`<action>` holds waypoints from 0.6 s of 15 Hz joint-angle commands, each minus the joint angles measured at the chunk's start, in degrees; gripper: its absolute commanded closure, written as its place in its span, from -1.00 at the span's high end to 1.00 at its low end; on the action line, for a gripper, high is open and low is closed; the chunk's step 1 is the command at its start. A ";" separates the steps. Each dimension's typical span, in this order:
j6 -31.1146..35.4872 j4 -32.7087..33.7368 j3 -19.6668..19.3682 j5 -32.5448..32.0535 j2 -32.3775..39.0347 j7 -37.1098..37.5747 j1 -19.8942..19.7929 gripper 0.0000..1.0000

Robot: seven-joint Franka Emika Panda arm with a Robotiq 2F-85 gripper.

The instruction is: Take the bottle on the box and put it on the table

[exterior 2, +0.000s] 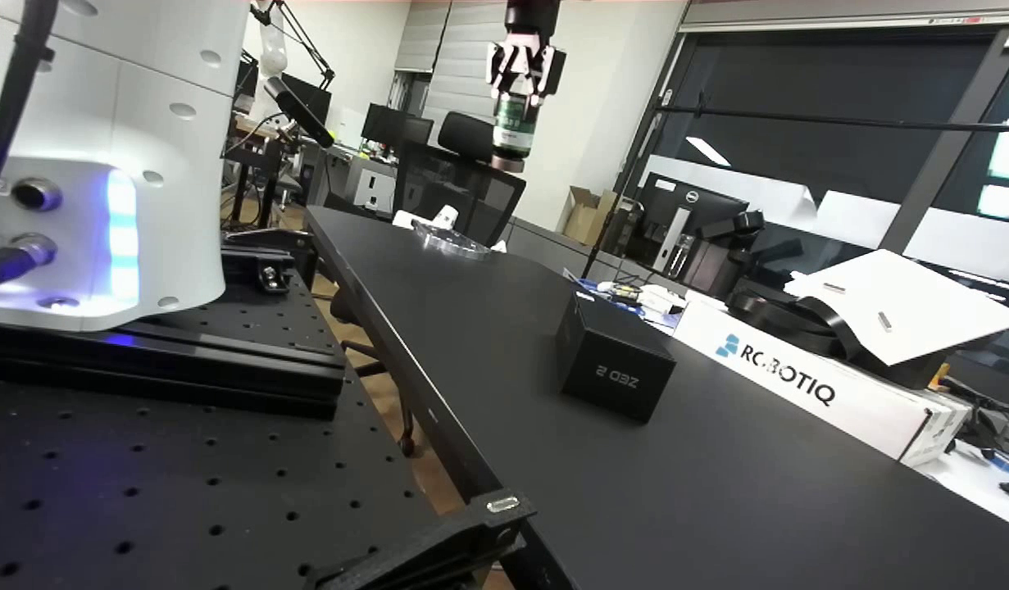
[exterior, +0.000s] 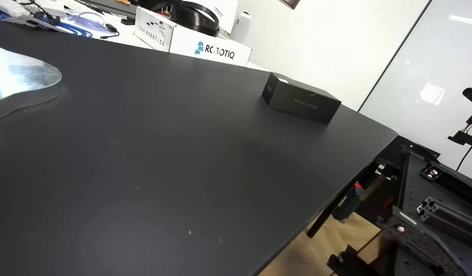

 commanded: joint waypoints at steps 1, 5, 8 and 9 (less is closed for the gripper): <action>0.80 -2.23 1.83 0.76 -0.44 -2.63 2.60 -0.12; 4.75 -4.41 3.50 -0.51 2.64 -3.05 3.26 -0.12; 7.77 -5.09 3.35 -0.49 6.33 -4.31 3.14 -0.12; 9.12 -5.19 3.25 -0.67 7.75 -4.55 2.97 -0.12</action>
